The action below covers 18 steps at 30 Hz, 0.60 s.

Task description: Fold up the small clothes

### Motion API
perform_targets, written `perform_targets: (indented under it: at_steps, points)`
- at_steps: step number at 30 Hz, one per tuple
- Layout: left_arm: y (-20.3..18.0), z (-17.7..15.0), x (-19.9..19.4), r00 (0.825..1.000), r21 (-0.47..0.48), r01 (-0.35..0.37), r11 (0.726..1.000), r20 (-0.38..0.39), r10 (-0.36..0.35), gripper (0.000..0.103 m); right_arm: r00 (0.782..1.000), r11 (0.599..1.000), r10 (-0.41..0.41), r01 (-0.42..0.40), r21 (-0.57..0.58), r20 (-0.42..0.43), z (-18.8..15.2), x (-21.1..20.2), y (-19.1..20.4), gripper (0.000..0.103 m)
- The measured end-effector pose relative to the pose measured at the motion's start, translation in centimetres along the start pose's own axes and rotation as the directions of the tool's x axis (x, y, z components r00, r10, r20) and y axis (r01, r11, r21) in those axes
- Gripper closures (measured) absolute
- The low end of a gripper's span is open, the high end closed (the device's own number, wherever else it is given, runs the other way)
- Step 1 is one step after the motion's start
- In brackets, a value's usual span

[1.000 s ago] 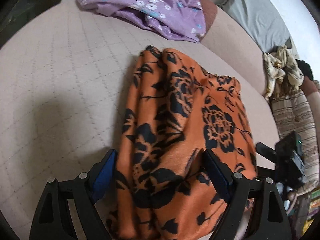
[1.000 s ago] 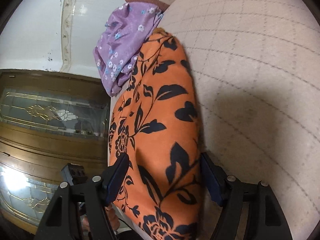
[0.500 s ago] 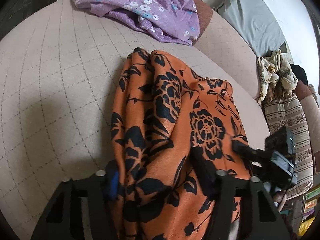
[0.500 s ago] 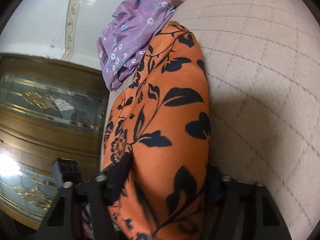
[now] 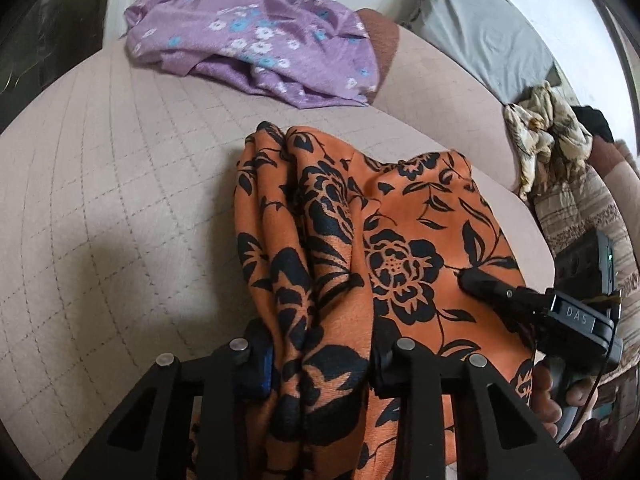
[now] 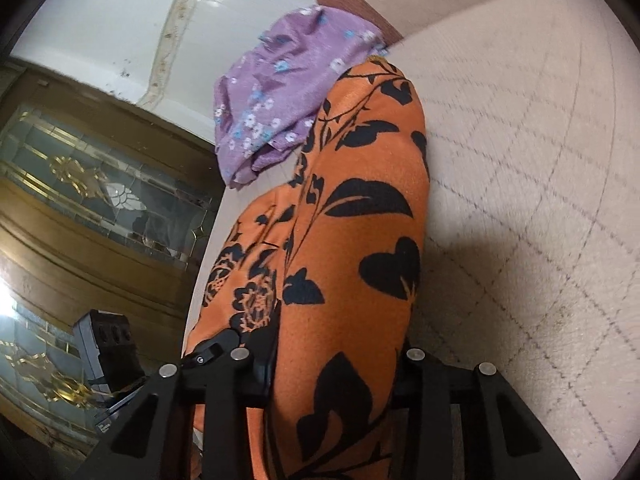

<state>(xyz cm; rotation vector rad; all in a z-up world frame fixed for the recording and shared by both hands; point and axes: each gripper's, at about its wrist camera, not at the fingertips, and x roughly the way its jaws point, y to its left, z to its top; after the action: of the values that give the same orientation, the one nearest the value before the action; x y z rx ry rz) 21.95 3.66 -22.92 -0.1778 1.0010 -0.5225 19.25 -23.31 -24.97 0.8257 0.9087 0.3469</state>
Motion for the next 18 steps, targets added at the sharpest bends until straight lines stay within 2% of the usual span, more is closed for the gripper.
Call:
perform_targets:
  at_steps: [7, 12, 18]
  points:
    - [-4.2, -1.4, -1.7, 0.999, 0.081, 0.043, 0.996, 0.027, -0.046, 0.069, 0.999, 1.0, -0.006, 0.007, -0.026, 0.033, 0.0, -3.6, 0.2, 0.064]
    - [-6.5, -2.5, -2.6, 0.994, 0.083, 0.102, 0.991, 0.034, -0.105, 0.069, 0.997, 0.999, -0.009, 0.012, -0.045, 0.078, -1.2, -7.9, -0.2, 0.064]
    - [-9.5, -4.6, -2.1, 0.996, 0.132, 0.089, 0.987, 0.011, -0.091, 0.069, 0.994, 0.995, -0.033, 0.042, -0.087, 0.106, -2.5, -11.2, -0.8, 0.064]
